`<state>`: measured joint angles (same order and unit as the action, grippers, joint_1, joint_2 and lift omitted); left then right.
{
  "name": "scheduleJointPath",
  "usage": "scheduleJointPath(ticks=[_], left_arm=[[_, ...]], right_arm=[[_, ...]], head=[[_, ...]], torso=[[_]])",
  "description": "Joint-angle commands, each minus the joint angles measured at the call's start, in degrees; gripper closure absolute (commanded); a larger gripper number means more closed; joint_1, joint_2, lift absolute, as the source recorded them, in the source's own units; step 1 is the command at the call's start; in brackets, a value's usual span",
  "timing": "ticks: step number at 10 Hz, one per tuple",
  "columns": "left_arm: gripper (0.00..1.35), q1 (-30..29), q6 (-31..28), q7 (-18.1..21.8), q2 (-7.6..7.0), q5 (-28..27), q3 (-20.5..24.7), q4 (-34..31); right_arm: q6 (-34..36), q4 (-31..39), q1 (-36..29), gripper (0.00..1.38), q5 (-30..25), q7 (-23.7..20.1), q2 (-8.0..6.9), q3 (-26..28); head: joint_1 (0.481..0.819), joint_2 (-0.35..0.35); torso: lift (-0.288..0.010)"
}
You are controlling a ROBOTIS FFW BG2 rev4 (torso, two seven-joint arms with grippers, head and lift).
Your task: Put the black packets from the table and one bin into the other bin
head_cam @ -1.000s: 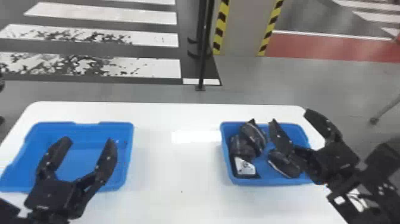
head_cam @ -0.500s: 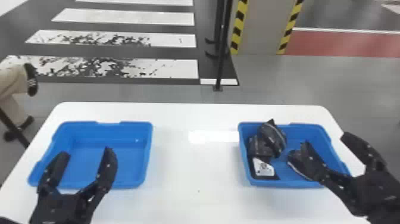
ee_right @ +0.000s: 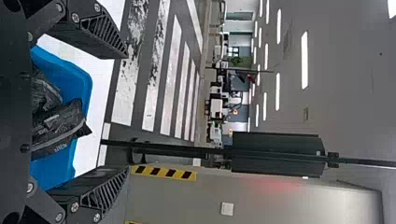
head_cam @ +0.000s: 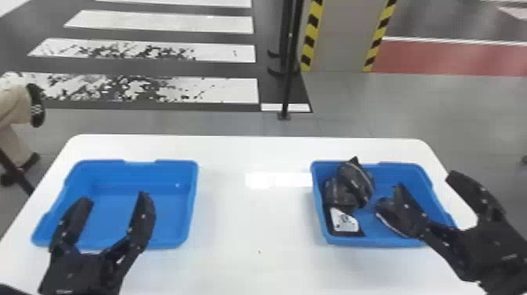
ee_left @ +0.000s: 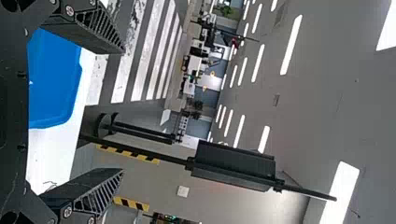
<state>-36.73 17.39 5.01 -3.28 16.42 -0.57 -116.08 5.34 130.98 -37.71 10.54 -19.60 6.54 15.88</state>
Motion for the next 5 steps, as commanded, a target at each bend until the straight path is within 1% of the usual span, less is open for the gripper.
scheduleJointPath(ticks=[1,5], left_arm=[[0.13,0.17,-0.37,0.00,-0.15,-0.08,-0.35,0.00],[0.14,0.31,-0.94,0.00,-0.42,-0.20,-0.69,0.00]], right_arm=[[0.00,-0.13,0.16,0.19,-0.03,0.00,0.05,0.00],[0.56,-0.27,0.30,0.18,-0.15,0.00,0.05,0.00]], head=[[0.695,-0.077],[0.695,-0.089]], torso=[[-0.110],[-0.110]])
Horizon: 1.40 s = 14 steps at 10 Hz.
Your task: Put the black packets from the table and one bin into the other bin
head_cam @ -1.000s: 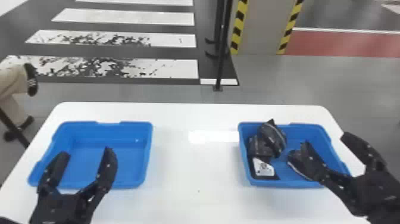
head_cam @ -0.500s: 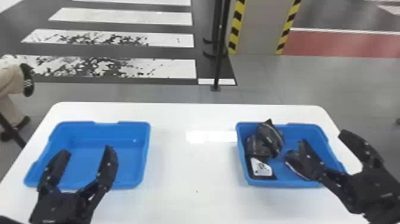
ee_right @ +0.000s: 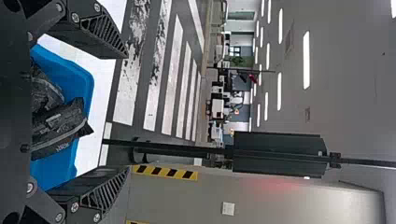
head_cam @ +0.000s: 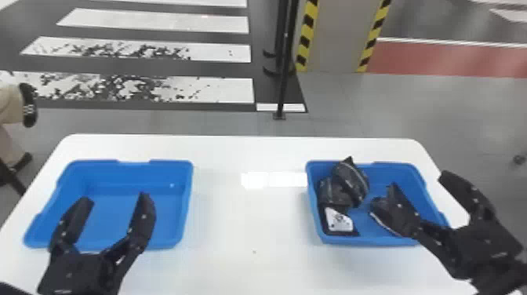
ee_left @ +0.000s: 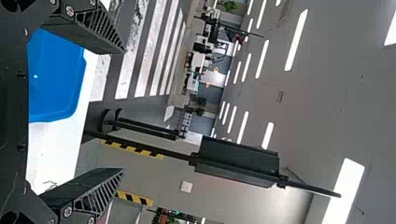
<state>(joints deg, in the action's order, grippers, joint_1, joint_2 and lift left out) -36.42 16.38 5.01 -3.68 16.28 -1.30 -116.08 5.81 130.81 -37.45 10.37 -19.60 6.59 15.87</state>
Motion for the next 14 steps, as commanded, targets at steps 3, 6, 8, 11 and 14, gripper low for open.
scheduleJointPath(ticks=[3,6,8,11,14], left_arm=[[0.14,0.14,-0.49,0.00,-0.10,0.05,-0.18,0.00],[0.14,0.14,-0.49,0.09,-0.10,0.17,-0.18,0.00],[0.14,0.14,-0.49,0.18,-0.10,0.17,-0.18,0.00],[0.13,0.56,-1.76,1.06,-0.10,0.85,0.16,0.00],[0.13,0.56,-1.47,1.14,-0.10,0.74,0.27,0.00]], right_arm=[[0.23,-0.10,0.18,0.19,0.03,0.00,0.09,-0.21],[0.23,0.04,0.18,0.19,-0.09,0.00,0.09,-0.21],[0.23,0.04,0.18,0.19,-0.09,0.00,0.09,-0.21],[0.23,0.04,0.18,0.19,-0.09,0.00,0.09,-0.21],[0.23,0.04,0.18,0.19,-0.09,0.00,0.09,-0.21]], head=[[0.695,-0.090],[0.695,-0.090],[0.695,-0.090],[0.695,-0.092],[0.695,-0.091]], torso=[[-0.110],[-0.110],[-0.110],[-0.110],[-0.110]])
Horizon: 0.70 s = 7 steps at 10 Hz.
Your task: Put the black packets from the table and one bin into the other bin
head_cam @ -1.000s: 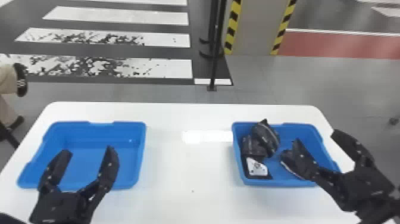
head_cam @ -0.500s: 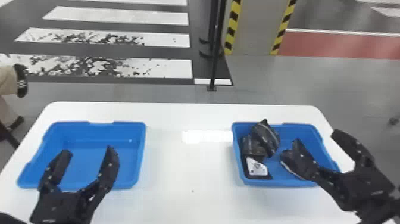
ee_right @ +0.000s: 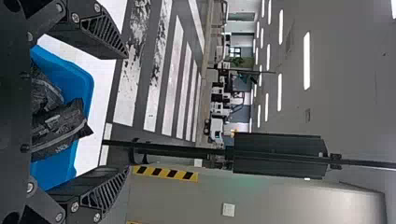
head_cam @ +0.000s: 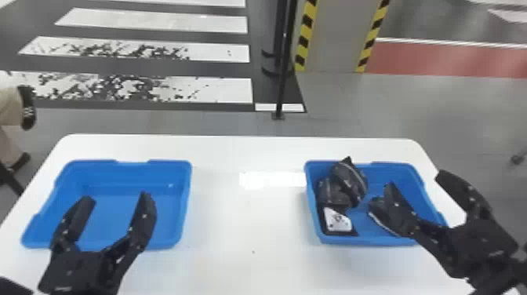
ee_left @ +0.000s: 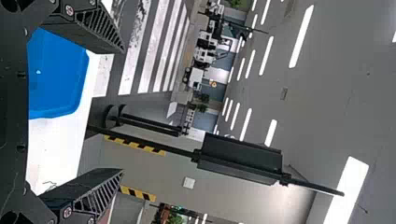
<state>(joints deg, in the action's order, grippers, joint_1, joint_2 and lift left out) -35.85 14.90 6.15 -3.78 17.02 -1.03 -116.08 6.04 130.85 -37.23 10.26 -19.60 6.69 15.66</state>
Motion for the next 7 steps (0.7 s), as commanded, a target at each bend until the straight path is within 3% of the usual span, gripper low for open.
scheduleJointPath(ticks=[1,7], left_arm=[[0.13,-0.15,0.01,0.00,0.00,0.00,0.12,0.00],[0.13,-0.01,0.57,0.00,0.00,-1.03,0.46,0.00]], right_arm=[[0.00,0.00,-0.03,0.19,0.02,0.00,-0.01,-0.01],[0.00,0.00,-0.03,0.19,0.25,0.00,-0.01,0.11]], head=[[0.695,-0.090],[0.695,-0.087]], torso=[[-0.110],[-0.110]])
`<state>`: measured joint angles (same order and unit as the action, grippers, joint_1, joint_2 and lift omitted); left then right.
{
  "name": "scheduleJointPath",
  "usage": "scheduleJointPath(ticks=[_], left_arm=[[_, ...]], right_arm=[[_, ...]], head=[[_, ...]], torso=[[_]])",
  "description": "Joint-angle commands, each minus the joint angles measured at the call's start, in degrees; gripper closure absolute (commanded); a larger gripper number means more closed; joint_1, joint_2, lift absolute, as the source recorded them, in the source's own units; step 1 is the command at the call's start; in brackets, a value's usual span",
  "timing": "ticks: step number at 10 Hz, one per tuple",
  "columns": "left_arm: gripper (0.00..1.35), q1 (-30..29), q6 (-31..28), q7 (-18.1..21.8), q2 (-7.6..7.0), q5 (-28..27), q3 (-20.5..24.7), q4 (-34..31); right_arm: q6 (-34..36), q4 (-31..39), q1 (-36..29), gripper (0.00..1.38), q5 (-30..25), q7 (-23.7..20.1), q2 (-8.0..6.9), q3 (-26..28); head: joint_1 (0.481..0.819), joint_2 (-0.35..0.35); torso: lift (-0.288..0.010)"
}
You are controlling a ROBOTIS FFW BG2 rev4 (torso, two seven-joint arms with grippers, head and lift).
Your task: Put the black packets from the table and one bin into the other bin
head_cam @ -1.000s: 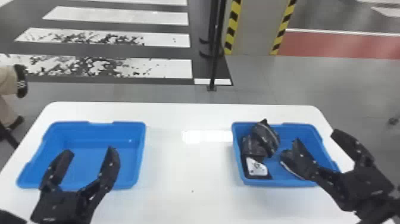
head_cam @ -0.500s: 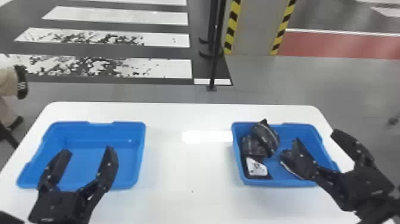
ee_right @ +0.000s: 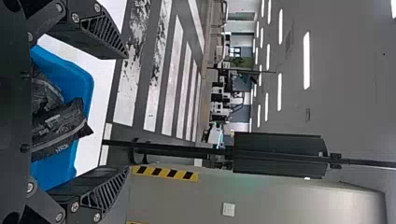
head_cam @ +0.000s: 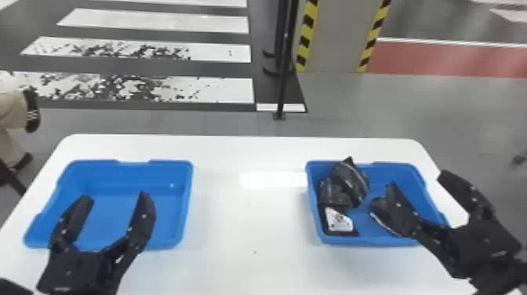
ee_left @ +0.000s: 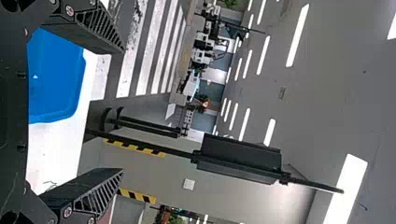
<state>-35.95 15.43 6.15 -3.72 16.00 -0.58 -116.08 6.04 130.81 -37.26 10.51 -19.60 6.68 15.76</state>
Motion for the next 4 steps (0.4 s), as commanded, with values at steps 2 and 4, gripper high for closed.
scheduleJointPath(ticks=[2,4], left_arm=[[0.13,0.09,-0.10,0.00,-0.06,-0.01,-0.10,0.00],[0.13,0.23,-0.24,0.00,-0.06,-0.01,-0.10,0.00]], right_arm=[[0.00,-0.10,0.14,0.19,0.01,0.00,0.00,0.01],[0.00,-0.24,0.14,0.19,0.01,0.00,0.00,0.01]], head=[[0.695,-0.088],[0.695,-0.089]], torso=[[-0.110],[-0.110]])
